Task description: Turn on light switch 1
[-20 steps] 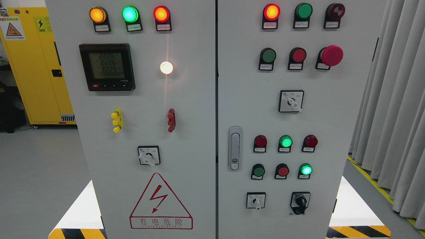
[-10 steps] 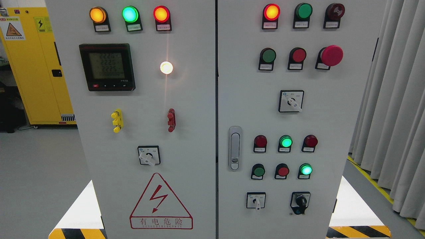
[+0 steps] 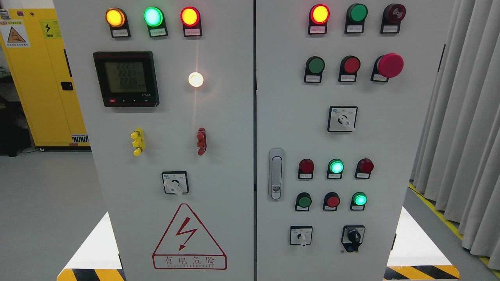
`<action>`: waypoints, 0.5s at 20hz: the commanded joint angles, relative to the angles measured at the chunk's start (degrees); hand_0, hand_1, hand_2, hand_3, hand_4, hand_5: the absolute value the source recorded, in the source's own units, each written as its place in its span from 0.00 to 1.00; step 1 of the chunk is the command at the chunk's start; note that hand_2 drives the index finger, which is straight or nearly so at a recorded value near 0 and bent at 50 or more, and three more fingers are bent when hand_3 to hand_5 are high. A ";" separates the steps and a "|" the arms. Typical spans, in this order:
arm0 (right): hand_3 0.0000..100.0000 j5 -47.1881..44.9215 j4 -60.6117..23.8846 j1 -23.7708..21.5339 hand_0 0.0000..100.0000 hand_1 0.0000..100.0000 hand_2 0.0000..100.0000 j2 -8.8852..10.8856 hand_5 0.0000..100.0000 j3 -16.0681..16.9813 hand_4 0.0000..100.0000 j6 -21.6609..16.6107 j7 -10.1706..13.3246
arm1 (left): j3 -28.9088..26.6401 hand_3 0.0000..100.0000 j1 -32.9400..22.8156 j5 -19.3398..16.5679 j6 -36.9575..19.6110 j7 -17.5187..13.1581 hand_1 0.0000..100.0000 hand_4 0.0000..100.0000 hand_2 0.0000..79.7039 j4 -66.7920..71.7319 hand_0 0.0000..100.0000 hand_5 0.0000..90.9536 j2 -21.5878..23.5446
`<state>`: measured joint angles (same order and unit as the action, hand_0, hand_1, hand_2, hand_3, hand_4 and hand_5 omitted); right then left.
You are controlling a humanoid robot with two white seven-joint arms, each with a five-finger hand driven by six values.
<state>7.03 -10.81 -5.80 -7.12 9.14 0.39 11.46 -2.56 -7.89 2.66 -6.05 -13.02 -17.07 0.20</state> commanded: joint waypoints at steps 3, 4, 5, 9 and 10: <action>0.00 0.00 0.00 0.00 0.00 0.50 0.04 0.00 0.00 0.00 0.00 0.04 -0.04 | 1.51 0.00 1.12 -0.02 0.25 0.37 0.17 0.00 0.00 10.30 0.31 0.00 -0.11; 0.00 0.00 0.00 0.00 0.00 0.50 0.04 0.00 0.00 0.00 0.00 0.04 -0.04 | 1.60 0.00 1.20 -0.02 0.25 0.37 0.17 0.00 0.00 10.48 0.31 0.00 -0.11; 0.00 0.00 0.00 0.00 0.00 0.50 0.04 0.00 0.00 0.00 0.00 0.04 -0.04 | 1.68 0.00 1.47 -0.02 0.25 0.37 0.18 0.00 0.00 10.57 0.31 0.00 -0.11; 0.00 0.00 0.00 0.00 0.00 0.50 0.04 0.00 0.00 0.00 0.00 0.04 -0.04 | 1.77 0.00 1.73 -0.29 0.25 0.37 0.19 0.00 0.00 10.57 0.29 0.00 -0.11; 0.00 0.00 0.00 0.00 0.00 0.50 0.04 0.00 0.00 0.00 0.00 0.04 0.05 | 1.77 0.00 1.73 -0.55 0.25 0.37 0.19 0.00 0.00 10.57 0.29 0.00 -0.11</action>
<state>7.03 -10.81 -5.80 -7.12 9.14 0.39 11.46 -1.05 -6.59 2.53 -5.85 -12.66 -10.88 0.09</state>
